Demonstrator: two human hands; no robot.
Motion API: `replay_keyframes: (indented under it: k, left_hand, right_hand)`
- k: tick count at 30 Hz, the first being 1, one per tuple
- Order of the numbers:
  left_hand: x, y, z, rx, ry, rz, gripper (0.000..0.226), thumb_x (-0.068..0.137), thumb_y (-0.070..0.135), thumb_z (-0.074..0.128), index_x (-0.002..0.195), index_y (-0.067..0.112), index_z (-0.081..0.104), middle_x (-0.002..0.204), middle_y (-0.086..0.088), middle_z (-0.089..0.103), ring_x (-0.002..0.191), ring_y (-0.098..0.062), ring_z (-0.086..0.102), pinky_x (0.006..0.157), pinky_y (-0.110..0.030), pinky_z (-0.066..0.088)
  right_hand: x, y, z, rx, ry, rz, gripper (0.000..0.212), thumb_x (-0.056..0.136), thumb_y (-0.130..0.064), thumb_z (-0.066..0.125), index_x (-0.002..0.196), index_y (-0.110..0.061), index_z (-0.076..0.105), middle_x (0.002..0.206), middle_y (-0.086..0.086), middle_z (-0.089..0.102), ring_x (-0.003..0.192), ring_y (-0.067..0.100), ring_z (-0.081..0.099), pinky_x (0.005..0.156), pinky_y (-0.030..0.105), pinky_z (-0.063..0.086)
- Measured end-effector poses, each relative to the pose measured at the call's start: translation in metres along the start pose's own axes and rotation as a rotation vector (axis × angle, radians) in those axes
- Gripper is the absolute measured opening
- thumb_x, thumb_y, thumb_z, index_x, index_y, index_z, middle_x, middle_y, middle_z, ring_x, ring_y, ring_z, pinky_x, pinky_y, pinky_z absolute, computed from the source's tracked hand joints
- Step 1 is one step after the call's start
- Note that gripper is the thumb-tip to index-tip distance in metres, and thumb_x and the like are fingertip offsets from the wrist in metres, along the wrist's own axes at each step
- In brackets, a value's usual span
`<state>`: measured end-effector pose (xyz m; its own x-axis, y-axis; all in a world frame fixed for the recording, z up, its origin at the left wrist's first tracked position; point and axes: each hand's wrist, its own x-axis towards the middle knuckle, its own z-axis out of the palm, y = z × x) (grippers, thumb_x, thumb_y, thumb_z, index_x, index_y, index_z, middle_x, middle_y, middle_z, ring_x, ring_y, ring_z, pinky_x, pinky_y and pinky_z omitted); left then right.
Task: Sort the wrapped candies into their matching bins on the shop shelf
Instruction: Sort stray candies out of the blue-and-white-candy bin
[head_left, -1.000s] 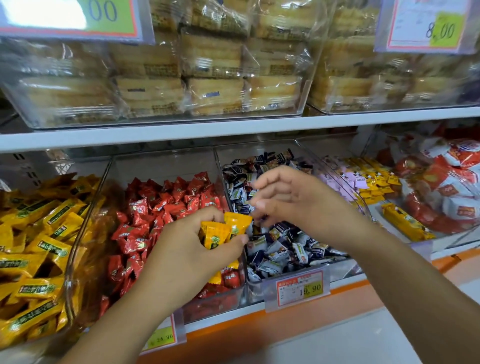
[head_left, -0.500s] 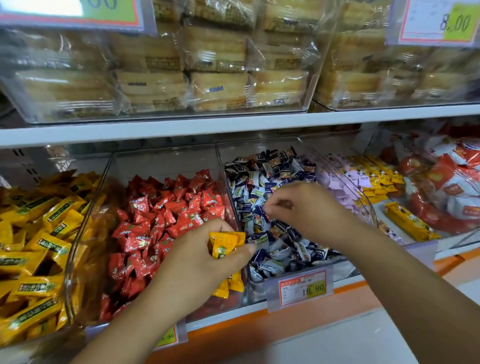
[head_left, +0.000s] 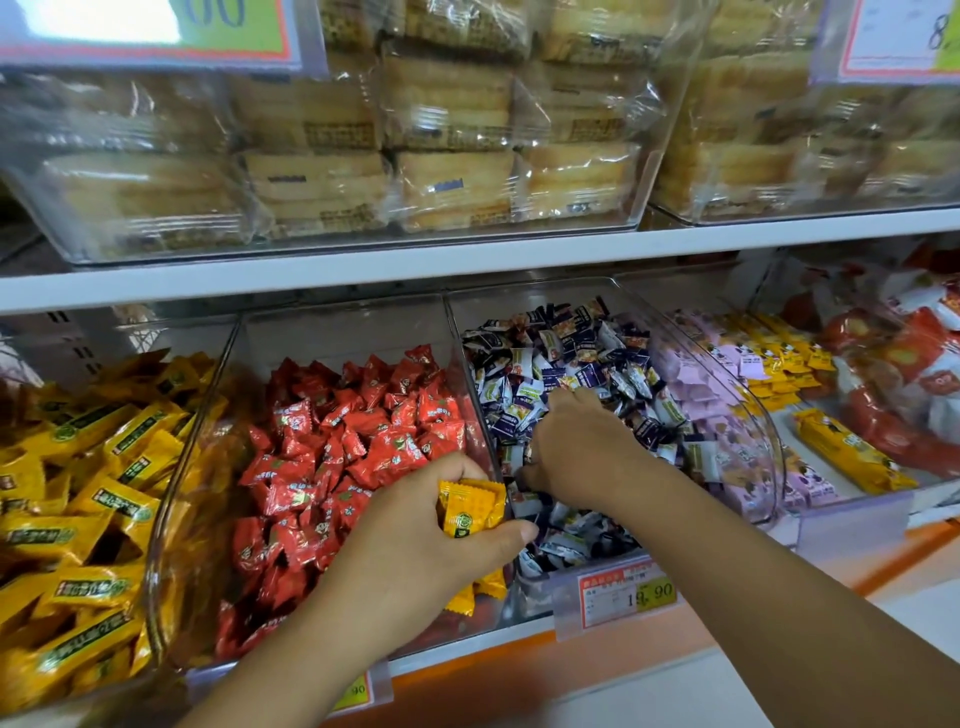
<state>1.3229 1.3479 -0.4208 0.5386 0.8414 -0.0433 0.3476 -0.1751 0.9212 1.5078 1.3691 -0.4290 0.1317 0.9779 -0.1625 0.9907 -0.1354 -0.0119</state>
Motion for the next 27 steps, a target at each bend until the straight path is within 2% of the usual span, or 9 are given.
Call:
replay_keyframes:
  k: [3,5,7,10,15,18,22,24,27]
  left_hand:
    - [-0.003,0.002,0.0,-0.027,-0.006,0.001,0.032,0.074,0.038,0.078,0.08,0.014,0.057,0.057,0.0,0.05,0.043,-0.007,0.047,0.042,-0.016,0.038]
    - [-0.003,0.002,-0.001,-0.042,-0.002,0.0,0.033,0.07,0.042,0.077,0.079,0.018,0.057,0.057,0.001,0.051,0.044,-0.008,0.049,0.044,-0.018,0.041]
    - [-0.003,0.001,-0.003,-0.037,0.015,0.008,0.032,0.068,0.049,0.074,0.077,0.023,0.057,0.057,-0.001,0.051,0.047,-0.01,0.05,0.044,-0.024,0.043]
    - [-0.003,0.001,-0.004,-0.014,0.068,0.04,0.034,0.065,0.057,0.07,0.081,0.03,0.057,0.062,-0.004,0.056,0.052,-0.012,0.052,0.051,-0.038,0.048]
    - [-0.004,0.006,-0.003,0.01,0.177,0.076,0.036,0.065,0.061,0.065,0.098,0.048,0.055,0.065,-0.003,0.057,0.048,-0.018,0.05,0.049,-0.031,0.047]
    - [-0.004,0.011,-0.005,-0.01,0.23,0.102,0.038,0.064,0.061,0.066,0.1,0.053,0.057,0.076,0.007,0.064,0.055,-0.016,0.059,0.057,-0.034,0.053]
    - [-0.007,0.015,-0.007,0.029,0.198,0.143,0.046,0.055,0.066,0.069,0.099,0.056,0.057,0.08,0.004,0.067,0.064,-0.026,0.063,0.063,-0.047,0.056]
    - [-0.008,0.015,-0.008,0.06,0.174,0.142,0.046,0.052,0.067,0.069,0.095,0.056,0.058,0.078,0.0,0.067,0.064,-0.025,0.062,0.062,-0.041,0.054]
    - [-0.005,0.01,-0.011,0.082,0.137,0.149,0.035,0.062,0.059,0.072,0.091,0.04,0.066,0.067,0.0,0.066,0.053,-0.013,0.056,0.05,-0.027,0.046]
  right_hand:
    - [0.002,0.006,0.009,0.23,0.093,-0.005,0.027,0.089,-0.041,0.064,0.085,-0.017,0.074,0.115,0.006,0.044,0.121,0.024,0.035,0.099,0.038,0.04]
    - [-0.001,0.012,0.011,0.44,0.163,-0.007,0.019,0.088,-0.036,0.068,0.079,-0.02,0.074,0.099,0.0,0.047,0.105,0.016,0.047,0.087,0.029,0.043]
    - [-0.008,0.019,0.007,0.642,0.208,0.003,0.015,0.089,-0.03,0.068,0.079,-0.021,0.073,0.09,-0.009,0.052,0.083,0.003,0.053,0.07,0.015,0.042]
    - [-0.021,0.029,-0.005,0.832,0.284,-0.006,0.014,0.091,-0.027,0.065,0.084,-0.018,0.072,0.086,-0.014,0.065,0.078,-0.002,0.061,0.067,0.007,0.043]
    - [-0.045,0.042,-0.028,1.134,0.365,-0.016,0.012,0.094,-0.021,0.06,0.09,-0.012,0.067,0.082,0.001,0.073,0.069,0.005,0.067,0.063,0.015,0.051]
    - [-0.057,0.037,-0.04,1.229,0.363,-0.094,0.01,0.094,-0.016,0.059,0.088,-0.009,0.064,0.074,0.003,0.072,0.067,0.016,0.068,0.061,0.023,0.054]
    - [-0.065,0.015,-0.042,1.236,0.299,-0.251,0.009,0.093,-0.012,0.059,0.092,-0.003,0.063,0.078,0.008,0.072,0.07,0.022,0.07,0.062,0.028,0.055]
    - [-0.064,0.004,-0.038,1.25,0.275,-0.306,0.008,0.093,-0.012,0.06,0.092,-0.004,0.063,0.078,0.013,0.071,0.069,0.024,0.07,0.063,0.029,0.056]
    - [-0.062,-0.005,-0.037,1.299,0.195,-0.331,0.009,0.093,-0.01,0.06,0.092,-0.004,0.066,0.081,0.018,0.07,0.069,0.024,0.07,0.066,0.03,0.058]
